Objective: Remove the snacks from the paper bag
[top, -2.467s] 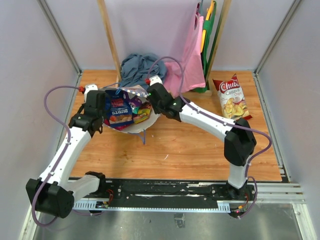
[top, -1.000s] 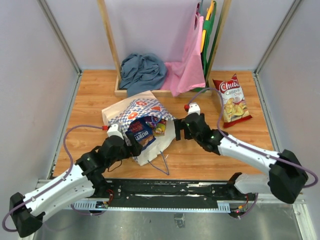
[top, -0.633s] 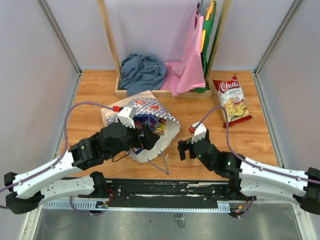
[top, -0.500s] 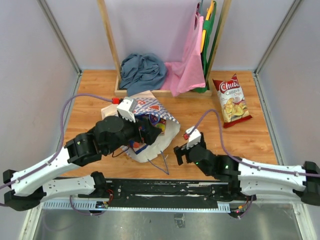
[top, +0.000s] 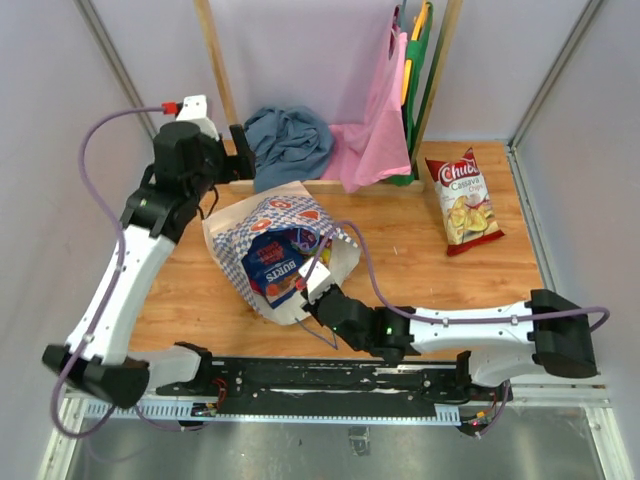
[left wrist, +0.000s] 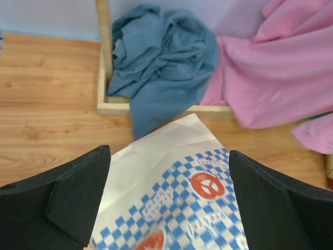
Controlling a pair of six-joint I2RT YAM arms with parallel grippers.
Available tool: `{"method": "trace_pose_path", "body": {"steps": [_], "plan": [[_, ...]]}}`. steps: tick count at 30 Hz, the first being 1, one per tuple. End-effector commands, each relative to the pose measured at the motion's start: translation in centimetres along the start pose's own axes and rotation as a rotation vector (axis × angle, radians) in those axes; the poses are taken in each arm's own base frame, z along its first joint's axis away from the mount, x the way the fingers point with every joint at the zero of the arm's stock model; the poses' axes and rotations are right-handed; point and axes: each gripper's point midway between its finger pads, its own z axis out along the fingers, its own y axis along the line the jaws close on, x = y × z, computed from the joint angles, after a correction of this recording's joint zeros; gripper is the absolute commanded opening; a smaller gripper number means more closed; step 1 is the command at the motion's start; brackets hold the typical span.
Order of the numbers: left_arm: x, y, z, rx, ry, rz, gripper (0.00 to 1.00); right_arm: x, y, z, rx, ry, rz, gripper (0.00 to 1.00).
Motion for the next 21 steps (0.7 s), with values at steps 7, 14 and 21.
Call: {"method": "trace_pose_path", "body": {"steps": [7, 14, 21], "plan": [[6.2, 0.7, 10.6, 0.092, 0.23, 0.106, 1.0, -1.3, 4.2, 7.3, -0.13, 0.009, -0.059, 0.01], [12.2, 1.8, 13.3, 0.078, 0.31, 0.084, 1.0, 1.2, 4.8, 13.5, -0.145, 0.096, -0.036, 0.01], [15.4, 2.8, 13.5, 0.054, 0.355, 0.076, 1.0, 2.4, 6.0, 17.0, -0.062, 0.11, 0.126, 0.01]]}}
